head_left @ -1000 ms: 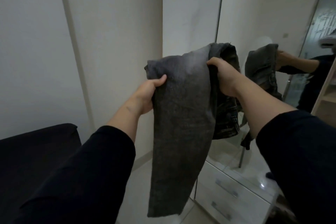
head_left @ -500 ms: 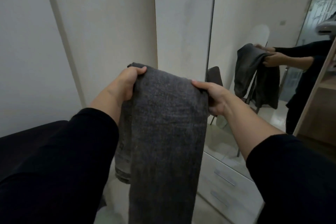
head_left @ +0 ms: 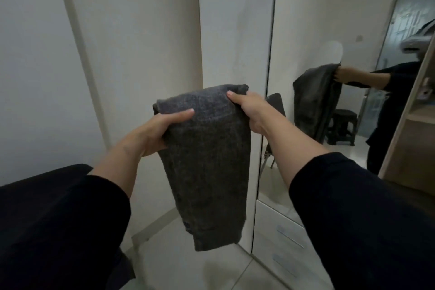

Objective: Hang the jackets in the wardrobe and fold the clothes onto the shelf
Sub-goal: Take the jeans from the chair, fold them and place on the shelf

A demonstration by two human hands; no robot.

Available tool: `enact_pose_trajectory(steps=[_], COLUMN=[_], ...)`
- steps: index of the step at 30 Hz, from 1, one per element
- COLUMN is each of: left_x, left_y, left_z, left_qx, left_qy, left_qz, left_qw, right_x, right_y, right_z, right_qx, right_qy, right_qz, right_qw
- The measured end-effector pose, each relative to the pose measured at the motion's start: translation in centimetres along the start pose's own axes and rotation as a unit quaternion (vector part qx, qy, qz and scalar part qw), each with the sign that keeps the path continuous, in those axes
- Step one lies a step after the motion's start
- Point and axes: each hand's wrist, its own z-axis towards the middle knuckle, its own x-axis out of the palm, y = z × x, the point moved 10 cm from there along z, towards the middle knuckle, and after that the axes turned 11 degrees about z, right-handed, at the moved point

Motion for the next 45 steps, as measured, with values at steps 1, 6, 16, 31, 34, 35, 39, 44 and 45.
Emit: enact_pose_trajectory(steps=[1, 6, 16, 31, 34, 35, 39, 44, 45], left_x=[-0.1, -3.5, 0.1, -5.9, -6.6, -6.8, -7.5, -8.9, -9.2], left_y=[0.4, 0.3, -1.0, -4.6, -5.3, -5.7, -6.3, -5.5, -5.5], left_z=[0.2, 1.4, 2.5, -0.2, -0.6, -0.7, -0.5, -0.8, -0.9], left_qx=[0.006, 0.043, 0.087, 0.16, 0.177, 0.185, 0.2, 0.209, 0.212], left_qy=[-0.004, -0.156, -0.133, -0.367, -0.394, -0.4, -0.405, -0.415, -0.416], left_qz=[0.014, -0.007, 0.06, 0.213, 0.169, 0.161, 0.144, 0.115, 0.11], left_qw=[1.0, 0.987, 0.985, 0.891, 0.886, 0.883, 0.88, 0.878, 0.878], right_x=[0.0, -0.3, -5.6, -2.0, 0.2, 0.8, 1.8, 3.4, 4.1], right_y=[0.2, -1.6, -0.5, 0.8, 1.1, 1.0, 0.7, -0.1, -1.4], right_z=[0.2, 0.5, 2.0, 1.4, 0.7, 0.7, 1.1, 1.1, 0.9], right_qx=[-0.008, 0.068, 0.0, -0.058, -0.085, -0.091, -0.092, -0.055, -0.027], right_qy=[-0.006, 0.068, -0.054, 0.014, 0.074, 0.094, 0.074, 0.105, 0.136], right_qz=[0.005, -0.053, -0.136, -0.131, -0.078, -0.061, -0.024, 0.027, -0.013], right_qw=[1.0, 0.994, 0.989, 0.99, 0.991, 0.99, 0.993, 0.993, 0.99])
